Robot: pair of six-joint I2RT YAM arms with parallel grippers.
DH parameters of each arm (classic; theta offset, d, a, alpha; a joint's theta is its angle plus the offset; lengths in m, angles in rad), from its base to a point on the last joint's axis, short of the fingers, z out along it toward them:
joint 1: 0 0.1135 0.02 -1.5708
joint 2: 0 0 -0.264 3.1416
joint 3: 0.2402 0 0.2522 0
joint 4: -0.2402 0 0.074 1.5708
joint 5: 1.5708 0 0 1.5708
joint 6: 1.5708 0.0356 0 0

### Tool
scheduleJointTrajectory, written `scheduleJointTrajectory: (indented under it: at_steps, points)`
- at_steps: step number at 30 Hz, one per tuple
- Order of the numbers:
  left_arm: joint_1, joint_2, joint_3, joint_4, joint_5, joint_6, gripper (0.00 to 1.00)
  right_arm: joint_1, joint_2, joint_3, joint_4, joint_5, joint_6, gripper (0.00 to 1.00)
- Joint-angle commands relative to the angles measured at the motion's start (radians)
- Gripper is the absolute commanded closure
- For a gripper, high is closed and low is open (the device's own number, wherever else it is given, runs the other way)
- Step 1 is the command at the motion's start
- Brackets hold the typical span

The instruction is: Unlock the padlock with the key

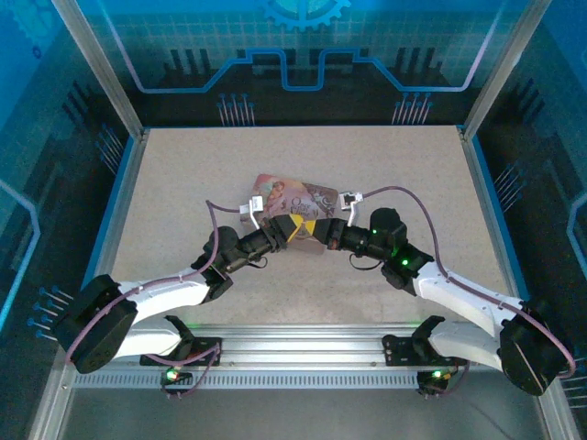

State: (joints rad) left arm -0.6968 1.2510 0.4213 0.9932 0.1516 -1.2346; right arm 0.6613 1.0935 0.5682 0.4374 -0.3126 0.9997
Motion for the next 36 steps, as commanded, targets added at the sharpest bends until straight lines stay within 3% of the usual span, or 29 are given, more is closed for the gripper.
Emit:
scheduleJointTrajectory:
  at_steps: [1,6,9,11,14,19,27,36]
  points:
    - [-0.007,0.006,-0.006,0.079,-0.014,-0.007,0.95,0.017,0.012,0.016,0.003,0.017,0.014,1.0]
    - [-0.006,-0.003,-0.009,0.044,-0.015,0.023,1.0,0.012,0.001,0.025,-0.04,0.008,-0.028,0.9]
    - [-0.006,-0.035,-0.004,-0.042,-0.009,0.075,1.0,-0.009,-0.025,0.034,-0.113,-0.03,-0.108,0.74]
    - [-0.002,-0.065,0.008,-0.125,0.007,0.113,1.0,-0.044,-0.032,0.06,-0.191,-0.122,-0.206,0.6]
    - [0.011,-0.112,0.053,-0.286,0.06,0.17,1.0,-0.111,-0.018,0.108,-0.283,-0.289,-0.32,0.54]
    - [0.03,-0.176,0.153,-0.552,0.147,0.302,1.0,-0.154,-0.008,0.147,-0.285,-0.425,-0.407,0.44]
    - [0.046,-0.193,0.224,-0.686,0.23,0.386,1.0,-0.141,0.049,0.179,-0.261,-0.507,-0.44,0.43]
    - [0.046,-0.188,0.215,-0.655,0.232,0.37,1.0,-0.12,0.092,0.2,-0.277,-0.517,-0.442,0.58]
